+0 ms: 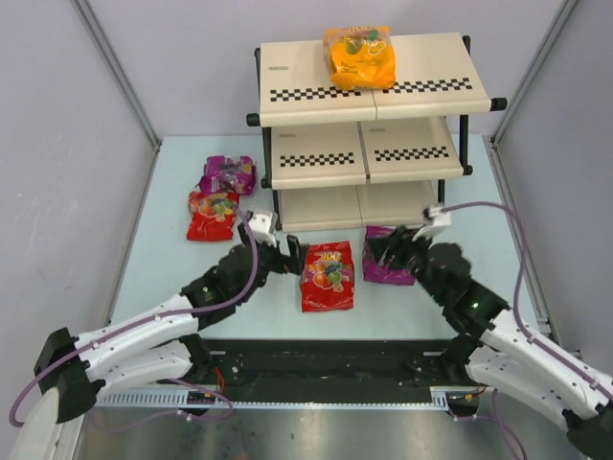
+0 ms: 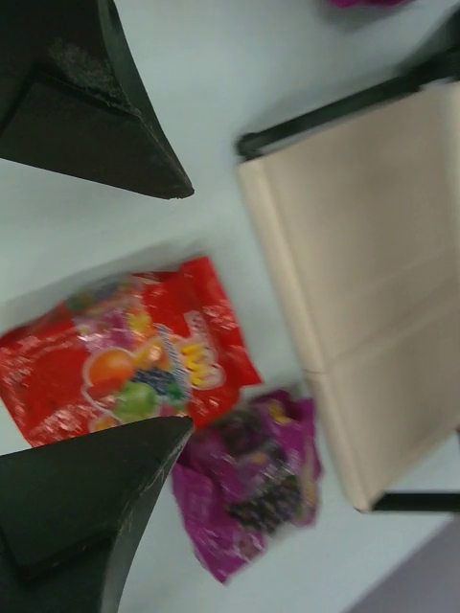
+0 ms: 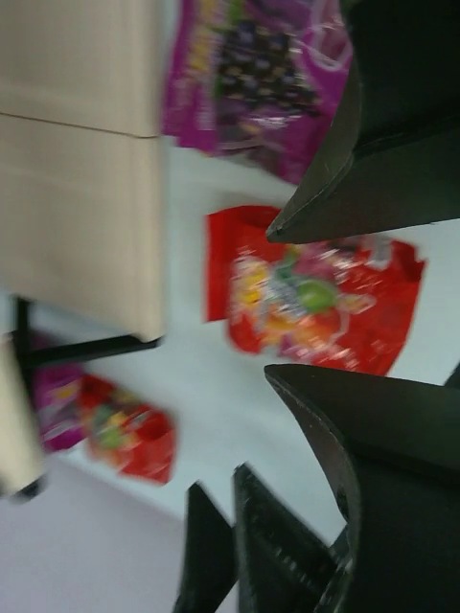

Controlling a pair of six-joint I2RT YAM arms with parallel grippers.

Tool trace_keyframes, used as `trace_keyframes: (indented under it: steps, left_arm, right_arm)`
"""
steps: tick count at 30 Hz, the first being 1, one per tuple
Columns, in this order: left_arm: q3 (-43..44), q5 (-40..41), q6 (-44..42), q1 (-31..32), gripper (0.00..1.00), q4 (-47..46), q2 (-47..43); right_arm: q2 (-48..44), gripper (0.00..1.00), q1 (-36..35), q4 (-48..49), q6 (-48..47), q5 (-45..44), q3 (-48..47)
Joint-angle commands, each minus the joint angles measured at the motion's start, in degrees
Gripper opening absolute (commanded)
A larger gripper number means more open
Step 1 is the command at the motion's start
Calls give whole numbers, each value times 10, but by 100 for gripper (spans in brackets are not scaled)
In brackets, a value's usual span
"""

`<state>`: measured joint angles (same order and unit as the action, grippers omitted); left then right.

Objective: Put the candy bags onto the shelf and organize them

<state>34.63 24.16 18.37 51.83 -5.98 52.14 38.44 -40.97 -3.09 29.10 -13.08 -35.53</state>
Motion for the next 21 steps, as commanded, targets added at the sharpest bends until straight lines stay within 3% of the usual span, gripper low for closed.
trace_keyframes:
  steps: [1,6,12,21]
  left_arm:
    - [-71,62,95,26,99,-41,-44]
    - [-147,66,135,45,100,-76,-48]
    - [-182,70,165,103,100,-136,-3]
    - [-213,178,247,201,100,-133,26]
  right_arm:
    - [16,58,-102,48,70,-145,77]
    - [71,59,-152,128,166,-172,167]
    - [153,58,-210,183,210,-206,179]
    - [198,56,-277,177,271,-273,190]
